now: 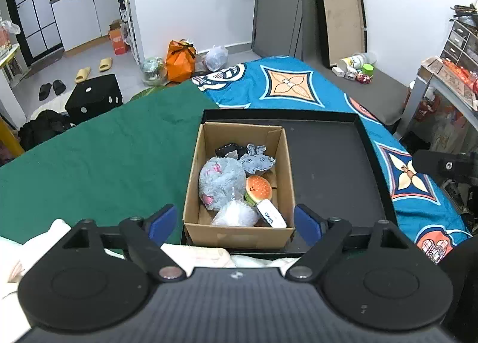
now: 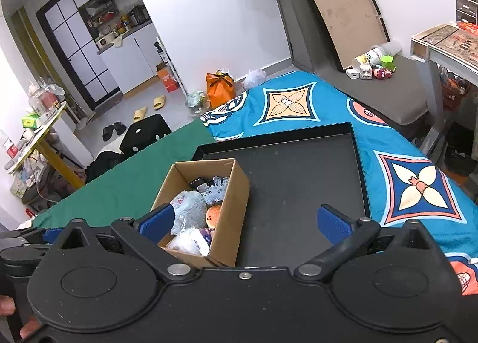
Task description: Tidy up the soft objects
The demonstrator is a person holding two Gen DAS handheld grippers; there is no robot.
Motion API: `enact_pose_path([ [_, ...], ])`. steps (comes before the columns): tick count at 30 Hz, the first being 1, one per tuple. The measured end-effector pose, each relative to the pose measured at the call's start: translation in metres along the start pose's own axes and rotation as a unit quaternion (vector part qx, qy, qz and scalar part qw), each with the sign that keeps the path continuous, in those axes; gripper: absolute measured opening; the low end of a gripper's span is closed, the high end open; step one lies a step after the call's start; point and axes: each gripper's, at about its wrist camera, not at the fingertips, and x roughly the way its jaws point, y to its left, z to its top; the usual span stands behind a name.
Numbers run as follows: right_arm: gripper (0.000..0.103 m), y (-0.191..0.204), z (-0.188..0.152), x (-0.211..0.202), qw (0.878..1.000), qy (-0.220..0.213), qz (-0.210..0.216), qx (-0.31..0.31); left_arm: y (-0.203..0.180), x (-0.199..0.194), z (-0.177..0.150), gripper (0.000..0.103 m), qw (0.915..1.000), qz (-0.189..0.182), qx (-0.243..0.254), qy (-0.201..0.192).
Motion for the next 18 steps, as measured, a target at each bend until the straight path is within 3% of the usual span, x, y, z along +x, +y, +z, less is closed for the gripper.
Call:
enact_pose_path([
  [18,0.103,0.005,-0.019,-0.057,1.0,-0.022,-0.01,-0.01,-0.017,-0.064,-0.015,0.102,0.9998,-0.007,0.008,-0.019],
])
